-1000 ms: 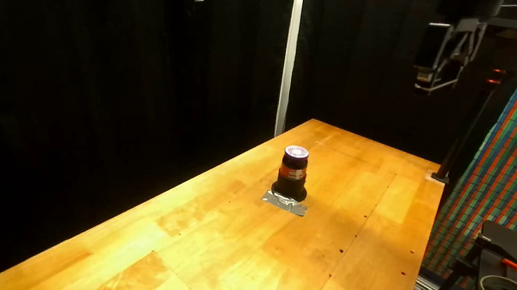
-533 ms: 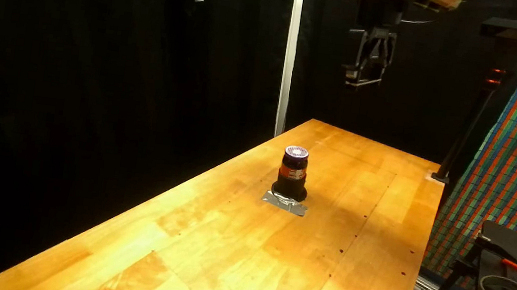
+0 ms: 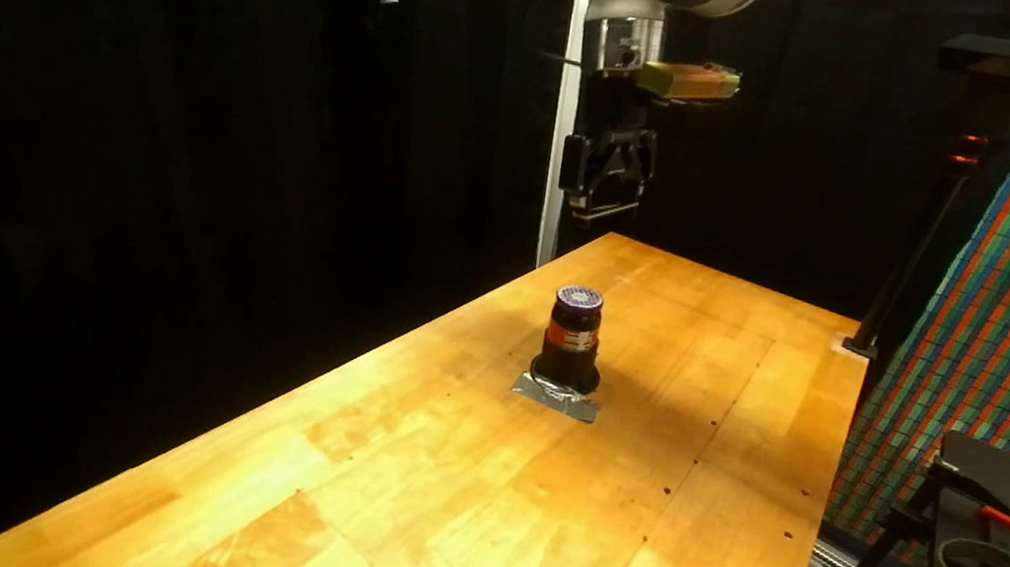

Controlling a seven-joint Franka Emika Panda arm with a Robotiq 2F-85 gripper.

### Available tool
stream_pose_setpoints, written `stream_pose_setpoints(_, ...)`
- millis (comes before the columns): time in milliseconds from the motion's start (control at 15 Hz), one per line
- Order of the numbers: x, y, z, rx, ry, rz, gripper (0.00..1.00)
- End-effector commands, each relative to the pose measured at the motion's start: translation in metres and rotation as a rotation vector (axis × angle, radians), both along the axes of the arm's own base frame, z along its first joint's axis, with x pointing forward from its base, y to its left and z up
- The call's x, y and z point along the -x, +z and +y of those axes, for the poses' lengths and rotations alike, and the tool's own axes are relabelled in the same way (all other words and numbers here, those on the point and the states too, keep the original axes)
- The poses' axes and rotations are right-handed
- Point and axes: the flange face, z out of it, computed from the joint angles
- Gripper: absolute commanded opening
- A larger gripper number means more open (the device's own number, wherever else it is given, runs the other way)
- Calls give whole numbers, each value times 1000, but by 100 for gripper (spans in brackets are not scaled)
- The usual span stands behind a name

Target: Put the rubber band on the cup

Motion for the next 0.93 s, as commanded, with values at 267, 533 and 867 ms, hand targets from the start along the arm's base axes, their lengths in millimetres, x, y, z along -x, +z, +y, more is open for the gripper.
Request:
stream_pose_setpoints(267, -64, -52, -11, 25, -41, 47, 100)
stream_pose_setpoints(533, -75, -83, -16, 20, -55, 80, 100)
stream_pose_setpoints(867, -82, -117, -17, 27, -75, 99, 100)
